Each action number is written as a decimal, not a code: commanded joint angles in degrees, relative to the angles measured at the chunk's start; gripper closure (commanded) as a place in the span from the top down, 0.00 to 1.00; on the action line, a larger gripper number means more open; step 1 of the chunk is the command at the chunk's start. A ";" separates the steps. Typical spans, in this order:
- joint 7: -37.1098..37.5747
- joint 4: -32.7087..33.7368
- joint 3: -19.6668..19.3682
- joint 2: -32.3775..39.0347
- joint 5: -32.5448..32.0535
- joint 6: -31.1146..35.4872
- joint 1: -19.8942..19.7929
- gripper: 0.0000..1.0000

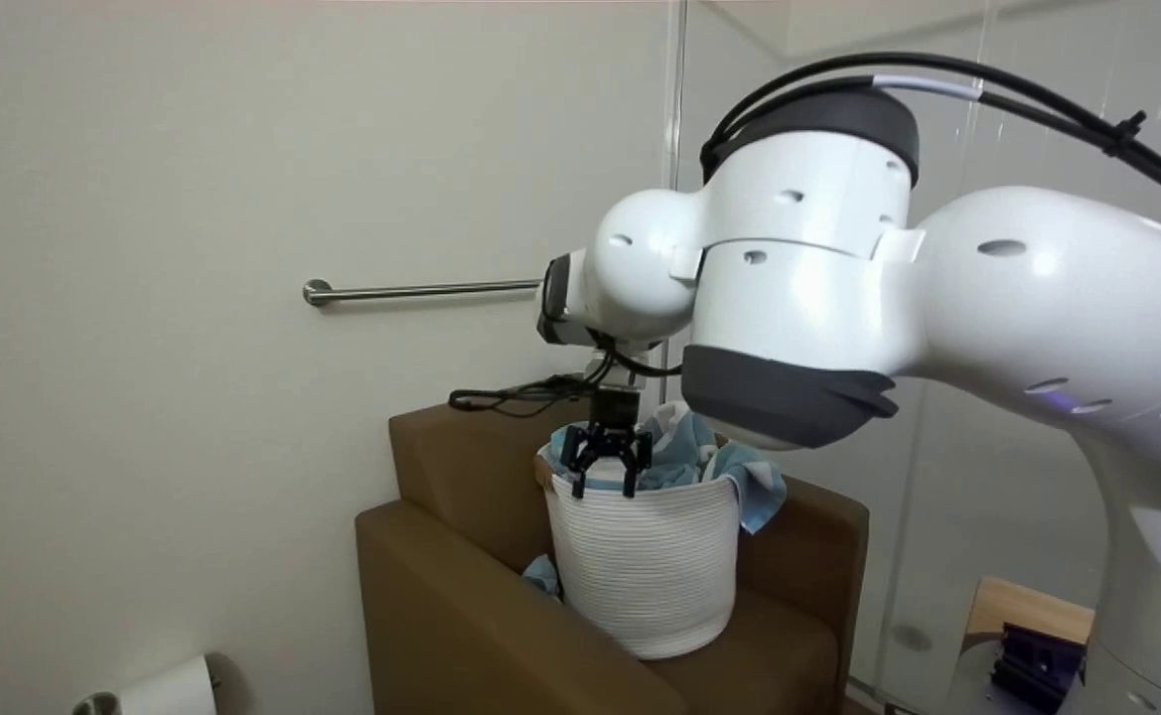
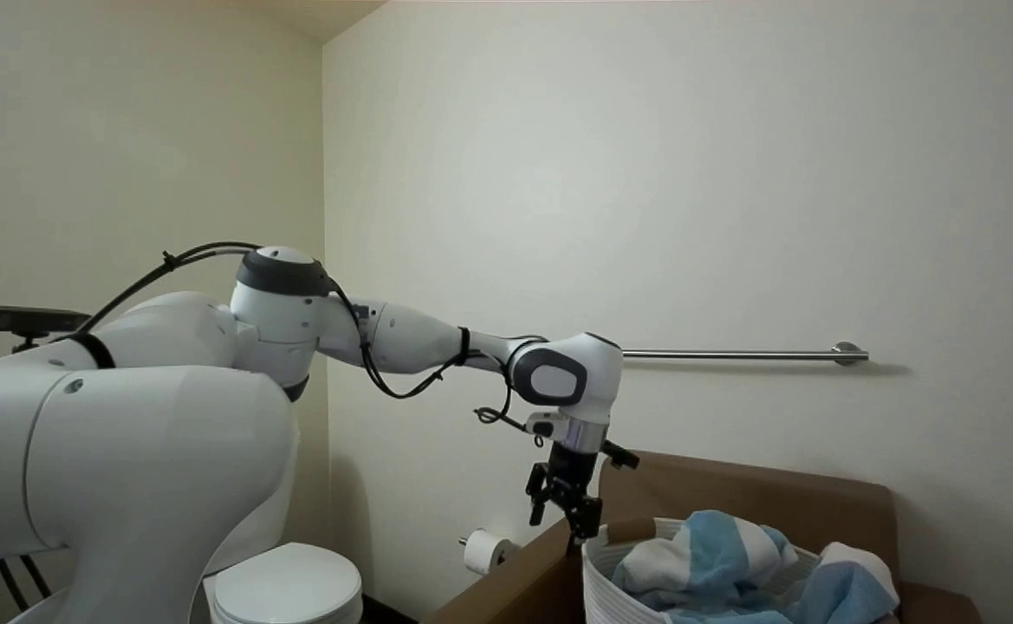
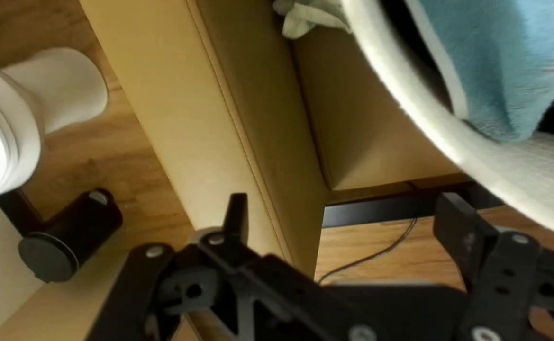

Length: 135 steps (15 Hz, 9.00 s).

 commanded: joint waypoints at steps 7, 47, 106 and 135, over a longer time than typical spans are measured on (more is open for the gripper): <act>0.00 15.47 1.79 12.87 -0.98 -4.62 -5.47 1.00; -0.18 29.44 77.10 -9.77 13.24 82.92 -46.53 1.00; -0.80 23.17 96.51 3.06 11.59 105.28 -57.53 1.00; -3.56 41.25 93.20 9.48 13.91 102.58 -59.80 1.00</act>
